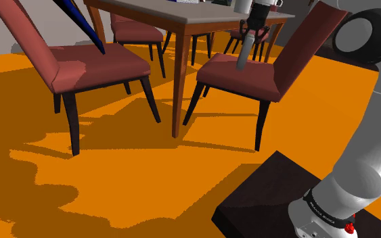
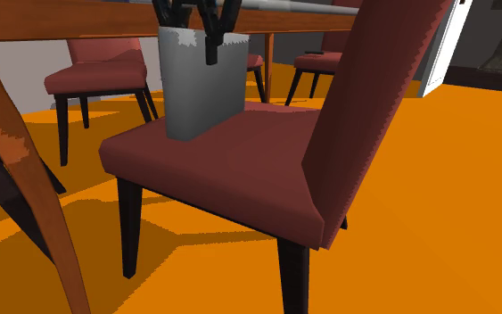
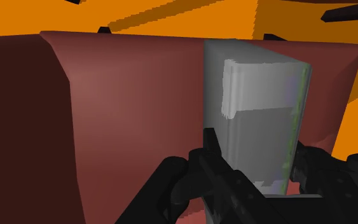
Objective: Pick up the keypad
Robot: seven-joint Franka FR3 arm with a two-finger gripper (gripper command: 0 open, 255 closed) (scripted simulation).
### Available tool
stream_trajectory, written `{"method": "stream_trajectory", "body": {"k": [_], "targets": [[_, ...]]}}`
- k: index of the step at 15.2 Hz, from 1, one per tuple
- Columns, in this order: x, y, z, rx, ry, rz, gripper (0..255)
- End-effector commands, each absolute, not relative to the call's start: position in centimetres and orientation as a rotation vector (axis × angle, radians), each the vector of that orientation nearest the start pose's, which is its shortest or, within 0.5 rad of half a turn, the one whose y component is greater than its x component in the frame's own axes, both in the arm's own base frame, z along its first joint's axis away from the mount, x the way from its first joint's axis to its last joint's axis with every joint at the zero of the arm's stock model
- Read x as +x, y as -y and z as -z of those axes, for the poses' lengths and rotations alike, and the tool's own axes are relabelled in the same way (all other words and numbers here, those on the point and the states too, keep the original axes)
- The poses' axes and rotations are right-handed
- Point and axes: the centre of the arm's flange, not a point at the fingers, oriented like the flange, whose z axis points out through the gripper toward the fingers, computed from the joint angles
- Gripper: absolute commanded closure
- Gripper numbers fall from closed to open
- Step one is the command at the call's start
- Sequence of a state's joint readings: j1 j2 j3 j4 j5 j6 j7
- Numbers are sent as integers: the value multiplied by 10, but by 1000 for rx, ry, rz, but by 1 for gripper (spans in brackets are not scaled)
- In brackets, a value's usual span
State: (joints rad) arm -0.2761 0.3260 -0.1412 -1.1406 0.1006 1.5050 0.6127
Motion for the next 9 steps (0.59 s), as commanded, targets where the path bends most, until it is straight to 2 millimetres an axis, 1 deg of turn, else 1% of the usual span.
{"method": "stream_trajectory", "body": {"k": [1, 9], "targets": [[599, 234, -638, -2695, -1495, 57, 255], [599, 234, -681, -2695, -1495, 57, 255]]}}
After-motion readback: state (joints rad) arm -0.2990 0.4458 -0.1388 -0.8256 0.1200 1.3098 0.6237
